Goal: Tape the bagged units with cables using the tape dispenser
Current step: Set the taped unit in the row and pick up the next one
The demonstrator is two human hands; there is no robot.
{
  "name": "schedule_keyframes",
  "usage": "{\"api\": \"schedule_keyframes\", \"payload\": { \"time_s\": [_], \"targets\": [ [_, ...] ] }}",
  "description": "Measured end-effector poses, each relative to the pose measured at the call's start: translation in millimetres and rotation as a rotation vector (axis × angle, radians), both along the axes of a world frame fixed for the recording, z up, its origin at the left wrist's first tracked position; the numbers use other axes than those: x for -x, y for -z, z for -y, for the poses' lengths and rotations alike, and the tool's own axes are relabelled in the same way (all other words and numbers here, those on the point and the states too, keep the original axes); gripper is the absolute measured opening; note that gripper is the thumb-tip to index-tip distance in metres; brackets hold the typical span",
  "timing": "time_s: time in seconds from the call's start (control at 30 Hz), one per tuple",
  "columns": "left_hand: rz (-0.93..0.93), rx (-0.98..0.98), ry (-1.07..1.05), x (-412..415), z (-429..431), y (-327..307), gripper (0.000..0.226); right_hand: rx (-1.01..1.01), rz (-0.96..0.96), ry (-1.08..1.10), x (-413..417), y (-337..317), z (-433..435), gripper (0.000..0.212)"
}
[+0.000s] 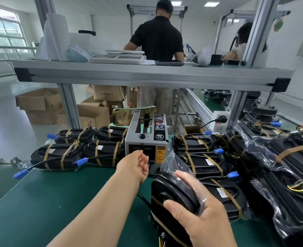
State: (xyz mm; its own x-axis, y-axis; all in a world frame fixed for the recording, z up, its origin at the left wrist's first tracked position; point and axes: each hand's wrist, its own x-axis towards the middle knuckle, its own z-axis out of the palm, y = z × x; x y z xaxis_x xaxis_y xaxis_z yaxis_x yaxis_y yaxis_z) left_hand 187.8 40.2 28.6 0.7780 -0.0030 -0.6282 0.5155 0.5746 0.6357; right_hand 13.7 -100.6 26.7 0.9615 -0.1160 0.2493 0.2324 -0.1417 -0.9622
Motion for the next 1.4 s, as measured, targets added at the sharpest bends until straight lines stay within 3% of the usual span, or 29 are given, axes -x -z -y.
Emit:
{"api": "schedule_keyframes", "payload": {
  "time_s": [0.27, 0.53, 0.67, 0.9, 1.03, 1.2, 1.33, 1.4],
  "targets": [
    [0.008, -0.100, -0.075, -9.1, 4.4, 3.9, 0.004, -0.003, -0.002, 0.054, -13.1, 8.4, -4.7, 0.060],
    [0.458, -0.211, -0.042, 46.2, -16.1, -19.2, 0.011, -0.005, -0.005, 0.061, -22.8, 5.9, -3.4, 0.057],
    [0.347, -0.260, -0.085, 40.2, -21.2, -18.5, 0.014, -0.026, -0.007, 0.074, -33.5, 4.1, -10.3, 0.053],
    [0.087, -0.197, 0.120, -1.2, -11.6, -7.6, 0.026, -0.088, -0.001, 0.052, -45.2, 1.6, -14.2, 0.049],
    [-0.005, -0.166, 0.124, -13.2, -10.3, -4.3, 0.029, -0.098, -0.005, 0.033, -39.7, 5.8, -14.4, 0.052],
    [-0.003, -0.169, 0.057, -17.7, -4.4, -3.7, 0.034, -0.118, -0.024, 0.038, -38.8, 2.8, -15.7, 0.052],
    [0.030, -0.178, 0.002, -10.8, -2.3, -2.9, 0.010, -0.086, -0.023, 0.038, -36.5, 0.5, -14.9, 0.053],
    [0.115, -0.187, -0.014, -4.5, -6.3, -1.6, 0.010, -0.050, -0.014, 0.032, -36.1, 0.7, -13.9, 0.052]
  ]
}}
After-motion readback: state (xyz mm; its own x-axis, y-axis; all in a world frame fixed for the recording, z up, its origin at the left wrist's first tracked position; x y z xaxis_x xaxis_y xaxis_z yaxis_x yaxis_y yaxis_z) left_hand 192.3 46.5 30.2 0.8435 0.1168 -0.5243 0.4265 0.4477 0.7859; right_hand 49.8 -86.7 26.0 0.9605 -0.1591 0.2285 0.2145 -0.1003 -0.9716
